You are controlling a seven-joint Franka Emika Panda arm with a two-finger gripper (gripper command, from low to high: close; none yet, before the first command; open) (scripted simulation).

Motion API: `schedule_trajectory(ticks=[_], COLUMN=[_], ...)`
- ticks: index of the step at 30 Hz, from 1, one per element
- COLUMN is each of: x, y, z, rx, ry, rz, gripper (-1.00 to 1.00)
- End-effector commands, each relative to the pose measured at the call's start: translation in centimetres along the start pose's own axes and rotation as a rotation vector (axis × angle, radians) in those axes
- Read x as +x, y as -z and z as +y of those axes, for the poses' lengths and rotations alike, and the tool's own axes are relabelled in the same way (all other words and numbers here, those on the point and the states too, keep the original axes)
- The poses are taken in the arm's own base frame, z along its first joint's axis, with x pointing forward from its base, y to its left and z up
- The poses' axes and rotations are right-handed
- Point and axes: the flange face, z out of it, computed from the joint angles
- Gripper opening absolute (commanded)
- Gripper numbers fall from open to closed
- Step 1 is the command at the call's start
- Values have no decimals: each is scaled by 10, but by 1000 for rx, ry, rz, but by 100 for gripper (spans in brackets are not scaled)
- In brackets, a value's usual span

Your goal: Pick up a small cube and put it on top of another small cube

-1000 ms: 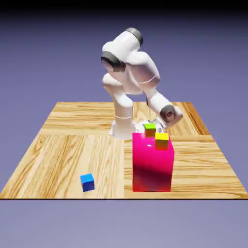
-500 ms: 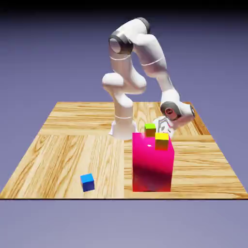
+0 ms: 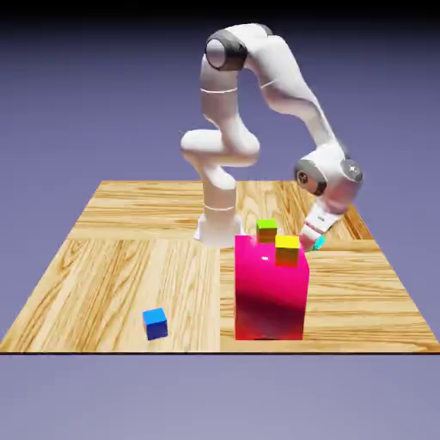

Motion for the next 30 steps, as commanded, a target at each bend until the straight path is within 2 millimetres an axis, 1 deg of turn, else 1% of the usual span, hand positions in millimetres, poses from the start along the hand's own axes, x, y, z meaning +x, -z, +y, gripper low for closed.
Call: schedule_trajectory(ticks=[1, 2, 3, 6, 10, 14, 17, 20, 23, 25, 26, 30], x=[4, 7, 17, 52, 89, 113, 121, 120, 108, 95, 97, 134], y=[9, 19, 32, 78, 146, 220, 276, 333, 387, 422, 428, 410], z=[-3, -6, -4, 15, 49, 95, 135, 180, 230, 264, 281, 353], rx=[37, 76, 111, 217, 371, 541, 680, 828, 985, 1094, 1097, 943], ry=[-25, -49, -95, -258, -463, -651, -781, -898, -1002, -1064, -1079, -1113], rz=[28, 55, 76, 133, 211, 289, 346, 402, 455, 489, 486, 412], gripper=[-100, -100, -100, -100, -100, -100, -100, -100, -100, -100, -100, -100])
